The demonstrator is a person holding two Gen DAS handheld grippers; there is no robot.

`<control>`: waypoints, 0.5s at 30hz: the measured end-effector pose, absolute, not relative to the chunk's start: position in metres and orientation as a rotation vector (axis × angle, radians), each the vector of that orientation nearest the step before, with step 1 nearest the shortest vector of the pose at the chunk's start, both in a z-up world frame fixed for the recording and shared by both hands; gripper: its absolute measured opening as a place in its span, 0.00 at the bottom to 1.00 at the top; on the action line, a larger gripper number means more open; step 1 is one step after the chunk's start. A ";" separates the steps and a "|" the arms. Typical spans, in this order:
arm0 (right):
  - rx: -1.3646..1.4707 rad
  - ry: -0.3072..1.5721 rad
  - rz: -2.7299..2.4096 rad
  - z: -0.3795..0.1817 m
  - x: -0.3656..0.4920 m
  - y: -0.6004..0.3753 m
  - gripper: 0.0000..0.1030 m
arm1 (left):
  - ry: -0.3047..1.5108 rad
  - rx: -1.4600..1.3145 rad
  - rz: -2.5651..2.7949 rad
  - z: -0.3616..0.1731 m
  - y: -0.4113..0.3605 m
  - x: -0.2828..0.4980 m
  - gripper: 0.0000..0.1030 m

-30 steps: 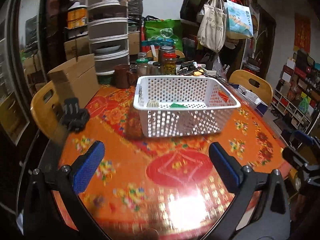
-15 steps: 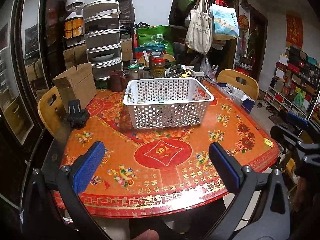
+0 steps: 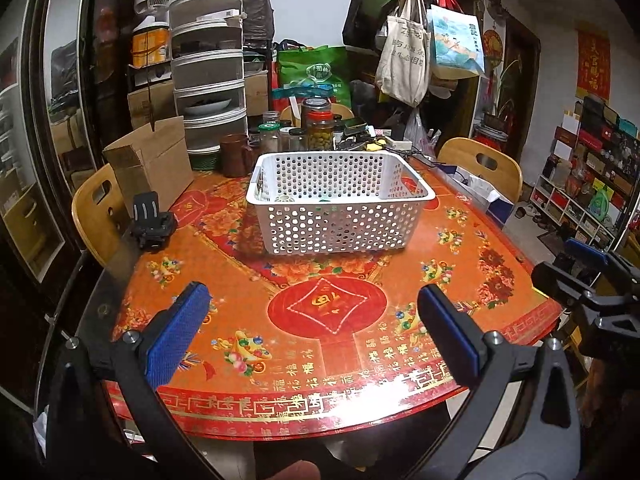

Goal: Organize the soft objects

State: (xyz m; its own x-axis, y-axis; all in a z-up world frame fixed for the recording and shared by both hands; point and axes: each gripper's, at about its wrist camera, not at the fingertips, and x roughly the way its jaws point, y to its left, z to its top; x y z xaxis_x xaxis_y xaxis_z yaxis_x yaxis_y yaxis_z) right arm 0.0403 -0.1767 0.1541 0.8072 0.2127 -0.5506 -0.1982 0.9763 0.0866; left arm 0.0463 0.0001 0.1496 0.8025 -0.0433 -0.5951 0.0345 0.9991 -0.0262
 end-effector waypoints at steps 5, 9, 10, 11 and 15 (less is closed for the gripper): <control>0.032 0.591 0.221 0.154 0.040 -0.178 0.95 | 0.638 -0.015 -0.061 0.148 -0.003 0.047 1.00; 0.033 0.585 0.222 0.155 0.038 -0.178 0.95 | 0.637 -0.013 -0.068 0.147 -0.005 0.048 1.00; 0.032 0.585 0.222 0.155 0.038 -0.178 0.95 | 0.637 -0.014 -0.069 0.147 -0.006 0.048 1.00; 0.032 0.584 0.223 0.155 0.038 -0.178 0.95 | 0.637 -0.014 -0.069 0.147 -0.006 0.048 1.00; 0.031 0.583 0.225 0.156 0.036 -0.178 0.95 | 0.637 -0.018 -0.067 0.146 -0.006 0.048 1.00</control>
